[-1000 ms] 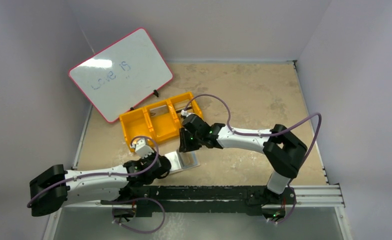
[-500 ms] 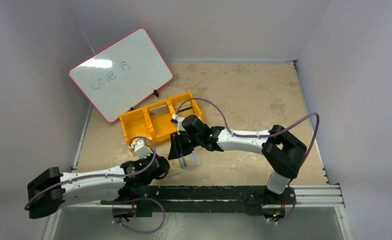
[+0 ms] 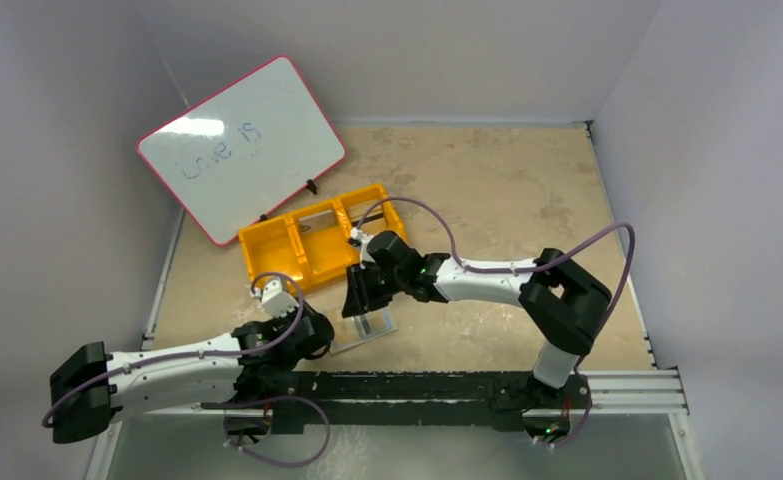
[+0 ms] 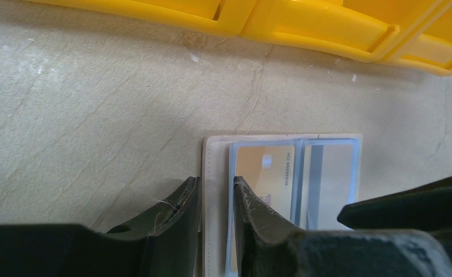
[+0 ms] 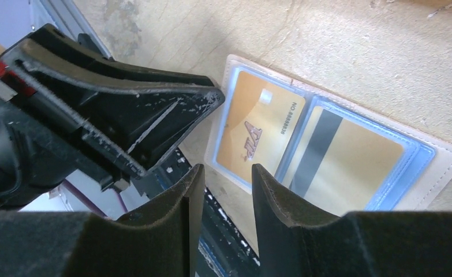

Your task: Take the credit cards out of the card holder

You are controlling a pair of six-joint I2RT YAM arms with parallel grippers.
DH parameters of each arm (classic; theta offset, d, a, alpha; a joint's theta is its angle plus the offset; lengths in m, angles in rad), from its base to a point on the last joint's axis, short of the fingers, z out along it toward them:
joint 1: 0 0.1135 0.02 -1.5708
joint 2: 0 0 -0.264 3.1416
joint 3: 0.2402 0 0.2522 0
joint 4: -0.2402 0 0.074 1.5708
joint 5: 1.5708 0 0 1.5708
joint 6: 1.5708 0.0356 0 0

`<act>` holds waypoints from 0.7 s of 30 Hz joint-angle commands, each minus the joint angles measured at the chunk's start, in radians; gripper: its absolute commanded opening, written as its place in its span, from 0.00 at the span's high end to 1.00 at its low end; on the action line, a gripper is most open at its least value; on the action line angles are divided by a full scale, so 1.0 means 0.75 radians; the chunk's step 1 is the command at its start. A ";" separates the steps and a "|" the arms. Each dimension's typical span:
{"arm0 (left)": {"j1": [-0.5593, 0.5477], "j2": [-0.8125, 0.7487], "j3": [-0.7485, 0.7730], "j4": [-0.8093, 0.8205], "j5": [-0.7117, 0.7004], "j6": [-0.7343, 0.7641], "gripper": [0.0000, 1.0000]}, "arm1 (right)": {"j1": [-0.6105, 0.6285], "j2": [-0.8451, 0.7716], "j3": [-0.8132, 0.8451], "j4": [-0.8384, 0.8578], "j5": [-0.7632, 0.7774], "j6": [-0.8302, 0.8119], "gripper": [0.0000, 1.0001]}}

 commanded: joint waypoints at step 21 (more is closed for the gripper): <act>-0.007 0.480 -0.014 0.366 0.150 0.057 1.00 | -0.062 0.150 -0.096 -0.019 -0.024 0.000 0.67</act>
